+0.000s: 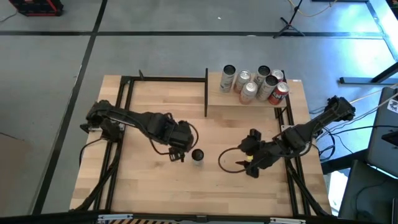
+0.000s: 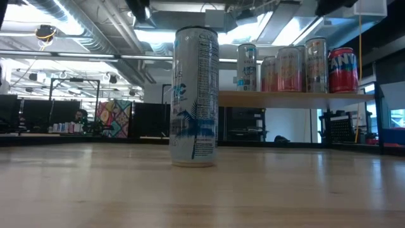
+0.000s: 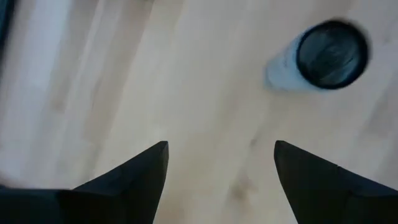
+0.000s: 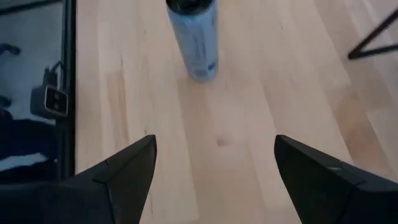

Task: Place canned beverage on shelf
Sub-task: Put the white blue soda can on the shelf aligned with the other white blue soda can

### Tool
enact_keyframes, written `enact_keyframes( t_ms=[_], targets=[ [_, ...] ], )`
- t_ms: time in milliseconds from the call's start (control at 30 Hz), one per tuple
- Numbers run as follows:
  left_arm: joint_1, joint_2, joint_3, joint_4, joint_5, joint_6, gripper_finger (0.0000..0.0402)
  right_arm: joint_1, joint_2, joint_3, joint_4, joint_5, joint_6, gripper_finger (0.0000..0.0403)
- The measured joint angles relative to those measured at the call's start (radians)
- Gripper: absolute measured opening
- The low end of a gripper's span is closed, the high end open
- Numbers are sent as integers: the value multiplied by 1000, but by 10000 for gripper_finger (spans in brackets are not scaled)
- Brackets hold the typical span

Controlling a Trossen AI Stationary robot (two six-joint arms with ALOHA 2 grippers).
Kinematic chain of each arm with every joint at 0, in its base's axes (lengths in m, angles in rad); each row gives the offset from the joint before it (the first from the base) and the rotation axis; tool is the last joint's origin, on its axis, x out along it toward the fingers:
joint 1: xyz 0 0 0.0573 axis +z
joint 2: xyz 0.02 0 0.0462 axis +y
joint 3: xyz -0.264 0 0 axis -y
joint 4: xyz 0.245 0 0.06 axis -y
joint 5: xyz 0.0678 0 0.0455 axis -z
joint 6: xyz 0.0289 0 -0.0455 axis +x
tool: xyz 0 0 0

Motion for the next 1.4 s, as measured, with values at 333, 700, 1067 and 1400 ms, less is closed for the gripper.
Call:
enact_keyframes(
  t_ms=[333,700,1067,1400],
  targets=[
    [36,-171,-596,647,-45,271,270,-8,194,-26,246,104,12,312],
    [59,-217,-891,1143,51,325,250,-97,421,-27,582,123,42,312],
    [21,-216,-892,1194,121,354,250,-149,430,-27,513,112,56,312],
    [-7,-262,-893,1097,126,326,250,-157,330,-25,455,-38,0,312]
  ],
)
